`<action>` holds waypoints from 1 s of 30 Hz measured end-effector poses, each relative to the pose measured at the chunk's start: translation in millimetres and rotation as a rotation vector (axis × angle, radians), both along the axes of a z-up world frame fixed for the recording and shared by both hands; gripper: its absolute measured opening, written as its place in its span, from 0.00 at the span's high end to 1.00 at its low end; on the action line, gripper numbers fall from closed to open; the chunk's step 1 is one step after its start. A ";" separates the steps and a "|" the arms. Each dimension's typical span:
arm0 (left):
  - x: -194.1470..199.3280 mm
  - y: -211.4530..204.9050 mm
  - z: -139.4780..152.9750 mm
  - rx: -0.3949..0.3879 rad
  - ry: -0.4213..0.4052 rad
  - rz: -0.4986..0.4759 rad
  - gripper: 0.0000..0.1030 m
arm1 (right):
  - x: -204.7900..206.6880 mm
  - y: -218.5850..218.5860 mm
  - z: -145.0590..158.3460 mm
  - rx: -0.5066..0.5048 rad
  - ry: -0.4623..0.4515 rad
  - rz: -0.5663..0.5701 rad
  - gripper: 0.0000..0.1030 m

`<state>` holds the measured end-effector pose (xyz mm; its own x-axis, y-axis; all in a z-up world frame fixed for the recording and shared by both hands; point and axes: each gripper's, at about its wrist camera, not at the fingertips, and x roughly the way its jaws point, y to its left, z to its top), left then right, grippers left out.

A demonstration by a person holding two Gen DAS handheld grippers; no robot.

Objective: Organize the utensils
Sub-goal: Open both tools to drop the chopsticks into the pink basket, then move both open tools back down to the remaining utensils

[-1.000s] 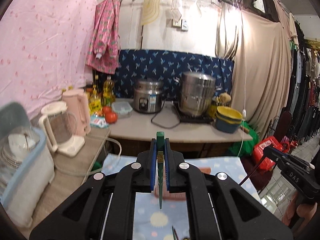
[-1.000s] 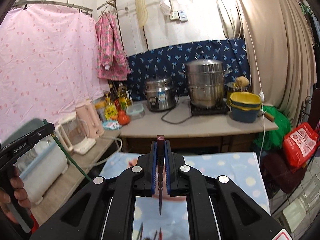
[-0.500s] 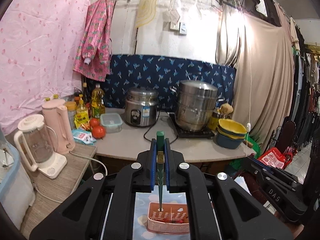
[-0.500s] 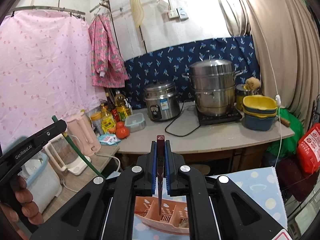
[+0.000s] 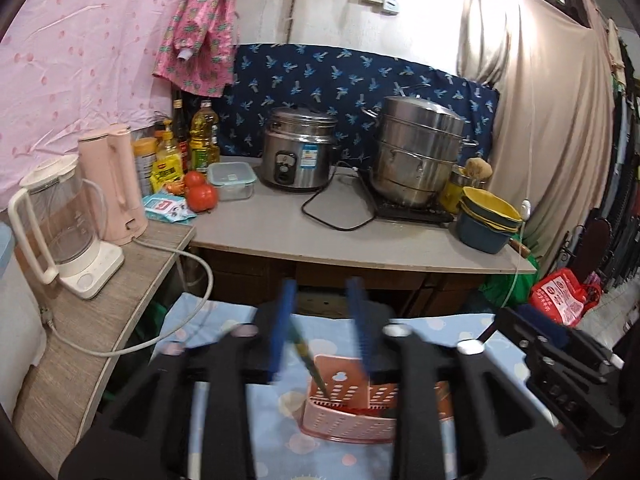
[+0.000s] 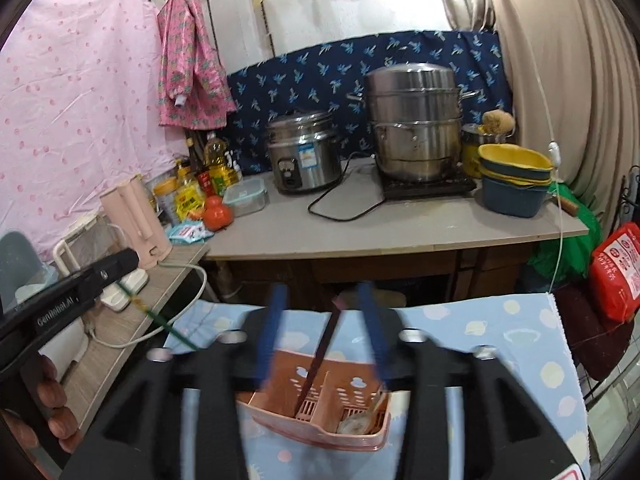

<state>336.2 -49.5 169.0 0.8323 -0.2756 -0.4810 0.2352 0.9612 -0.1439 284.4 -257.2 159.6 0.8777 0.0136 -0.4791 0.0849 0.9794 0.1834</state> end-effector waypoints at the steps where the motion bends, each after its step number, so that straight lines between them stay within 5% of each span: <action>1: -2.1 2.5 0.3 -0.005 -0.003 0.012 0.51 | -4.7 -1.0 1.9 -0.002 -0.011 -0.007 0.49; 18: -101.4 56.3 -33.6 0.010 0.106 0.070 0.50 | -124.5 4.9 -15.4 -0.058 0.057 0.006 0.49; 30: -209.6 64.3 -112.6 0.044 0.256 0.034 0.50 | -245.4 33.8 -101.9 -0.138 0.244 0.037 0.49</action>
